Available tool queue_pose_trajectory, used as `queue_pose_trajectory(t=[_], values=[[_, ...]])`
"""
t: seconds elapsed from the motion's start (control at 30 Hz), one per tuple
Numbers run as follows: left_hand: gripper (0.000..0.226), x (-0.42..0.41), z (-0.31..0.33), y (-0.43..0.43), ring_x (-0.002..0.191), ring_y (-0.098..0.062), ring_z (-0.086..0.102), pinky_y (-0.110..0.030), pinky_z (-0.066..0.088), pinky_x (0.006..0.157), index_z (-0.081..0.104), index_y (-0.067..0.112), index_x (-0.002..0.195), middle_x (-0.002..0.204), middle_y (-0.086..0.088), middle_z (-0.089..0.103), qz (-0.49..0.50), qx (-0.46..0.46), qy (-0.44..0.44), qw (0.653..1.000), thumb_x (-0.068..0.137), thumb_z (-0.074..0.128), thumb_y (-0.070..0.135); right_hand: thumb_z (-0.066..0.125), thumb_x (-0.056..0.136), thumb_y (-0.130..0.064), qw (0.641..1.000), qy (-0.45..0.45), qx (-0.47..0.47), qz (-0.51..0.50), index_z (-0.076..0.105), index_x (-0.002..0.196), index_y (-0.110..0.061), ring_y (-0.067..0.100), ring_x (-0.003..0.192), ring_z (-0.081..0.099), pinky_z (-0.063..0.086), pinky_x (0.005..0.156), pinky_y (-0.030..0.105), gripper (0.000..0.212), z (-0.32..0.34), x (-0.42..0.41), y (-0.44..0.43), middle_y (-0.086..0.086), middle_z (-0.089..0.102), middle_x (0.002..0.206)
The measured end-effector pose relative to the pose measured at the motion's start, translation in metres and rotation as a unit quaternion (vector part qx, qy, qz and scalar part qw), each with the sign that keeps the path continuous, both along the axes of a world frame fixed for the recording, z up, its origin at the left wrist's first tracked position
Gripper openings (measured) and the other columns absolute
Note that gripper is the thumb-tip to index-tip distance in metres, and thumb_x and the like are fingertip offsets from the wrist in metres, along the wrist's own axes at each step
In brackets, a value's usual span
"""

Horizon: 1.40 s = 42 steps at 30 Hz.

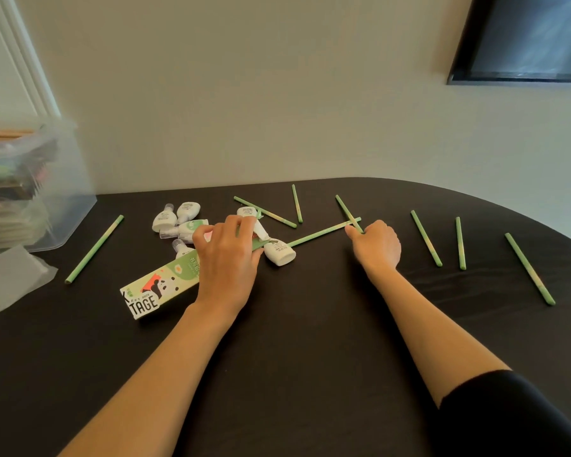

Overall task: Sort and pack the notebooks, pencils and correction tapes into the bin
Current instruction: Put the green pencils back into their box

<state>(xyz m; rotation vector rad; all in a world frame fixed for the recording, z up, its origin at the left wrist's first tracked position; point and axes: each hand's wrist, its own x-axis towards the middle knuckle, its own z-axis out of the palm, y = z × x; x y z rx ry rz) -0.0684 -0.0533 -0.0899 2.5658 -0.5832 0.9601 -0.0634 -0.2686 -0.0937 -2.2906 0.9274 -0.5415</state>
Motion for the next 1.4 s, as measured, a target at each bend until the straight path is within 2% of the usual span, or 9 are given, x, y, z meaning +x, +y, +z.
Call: queue_pose_trajectory(t=[0.13,0.27,0.4,0.53,0.63,0.77,1.07,1.3,1.4], values=[[0.043,0.002,-0.001,0.0,0.094,-0.033,0.06,-0.047,0.035,0.09,0.061,0.004,0.109,0.105,-0.015,0.062,0.005,0.007,0.003,1.0,0.071,0.078,0.012,0.046,0.096,-0.027,0.999,0.014,-0.038,0.001,0.057,0.096,-0.003,0.031,0.093,0.058,0.04,0.072,0.034,0.026,0.0,0.003,0.0,0.011,0.056,0.09],[0.043,0.004,-0.002,0.003,0.101,-0.031,0.057,-0.042,0.026,0.093,0.058,0.007,0.115,0.112,-0.013,0.06,0.01,0.008,0.009,1.0,0.076,0.074,0.016,0.04,0.099,-0.023,0.993,-0.103,0.05,-0.02,0.06,0.099,0.001,0.028,0.092,0.06,0.043,0.073,0.031,0.031,0.0,0.001,-0.001,0.013,0.06,0.095],[0.042,0.006,-0.002,0.008,0.106,-0.028,0.055,-0.037,0.02,0.094,0.056,0.009,0.118,0.115,-0.01,0.059,0.011,-0.007,0.015,1.0,0.08,0.07,0.019,0.048,0.096,-0.014,0.919,-0.297,0.259,-0.025,0.065,0.091,-0.008,0.007,0.062,0.061,0.049,0.069,0.02,0.019,0.008,-0.009,-0.003,-0.001,0.063,0.066],[0.045,0.006,-0.001,0.014,0.108,-0.027,0.054,-0.034,0.018,0.094,0.054,0.009,0.119,0.115,-0.009,0.06,0.022,-0.029,0.018,0.999,0.079,0.071,0.018,0.047,0.095,-0.011,0.83,-0.336,0.444,0.038,0.065,0.085,-0.006,0.006,0.053,0.057,0.047,0.057,0.017,0.021,0.019,-0.02,0.001,0.003,0.064,0.064],[0.047,0.005,0.0,0.019,0.108,-0.027,0.054,-0.034,0.019,0.094,0.054,0.009,0.119,0.115,-0.01,0.061,0.027,-0.052,0.019,0.998,0.077,0.073,0.017,0.048,0.092,-0.005,0.798,-0.334,0.493,0.092,0.064,0.086,-0.004,0.007,0.051,0.061,0.05,0.052,0.017,0.017,0.022,-0.027,0.006,0.004,0.067,0.059],[0.047,0.004,0.0,0.023,0.104,-0.029,0.056,-0.034,0.02,0.093,0.057,0.007,0.117,0.111,-0.011,0.063,0.024,-0.072,0.005,0.997,0.074,0.075,0.014,0.047,0.093,-0.006,0.812,-0.309,0.475,0.141,0.064,0.089,-0.006,0.008,0.056,0.065,0.053,0.056,0.018,0.018,0.022,-0.032,0.011,0.004,0.068,0.064],[0.048,0.001,0.003,0.021,0.092,-0.032,0.062,-0.047,0.036,0.088,0.061,0.004,0.108,0.098,-0.012,0.067,-0.007,-0.087,-0.028,0.996,0.065,0.082,0.008,0.047,0.094,-0.007,0.842,-0.279,0.443,0.125,0.064,0.092,-0.007,0.008,0.059,0.067,0.052,0.06,0.019,0.017,0.018,-0.028,0.015,0.007,0.069,0.072],[0.047,-0.001,0.0,0.015,0.087,-0.031,0.063,-0.046,0.042,0.085,0.063,0.004,0.104,0.094,-0.01,0.068,-0.087,-0.044,-0.016,0.995,0.062,0.084,0.009,0.045,0.095,-0.007,0.857,-0.2,0.386,0.276,0.066,0.099,-0.002,0.006,0.063,0.063,0.052,0.066,0.017,0.022,0.015,-0.028,0.032,0.002,0.067,0.068],[0.048,-0.003,0.0,0.01,0.084,-0.03,0.065,-0.044,0.046,0.081,0.064,0.003,0.102,0.092,-0.011,0.068,-0.114,-0.021,-0.025,0.993,0.059,0.085,0.007,0.05,0.092,-0.004,0.87,-0.19,0.34,0.303,0.068,0.093,-0.014,0.005,0.069,0.06,0.052,0.074,0.02,0.021,0.014,-0.026,0.053,0.001,0.066,0.075]])
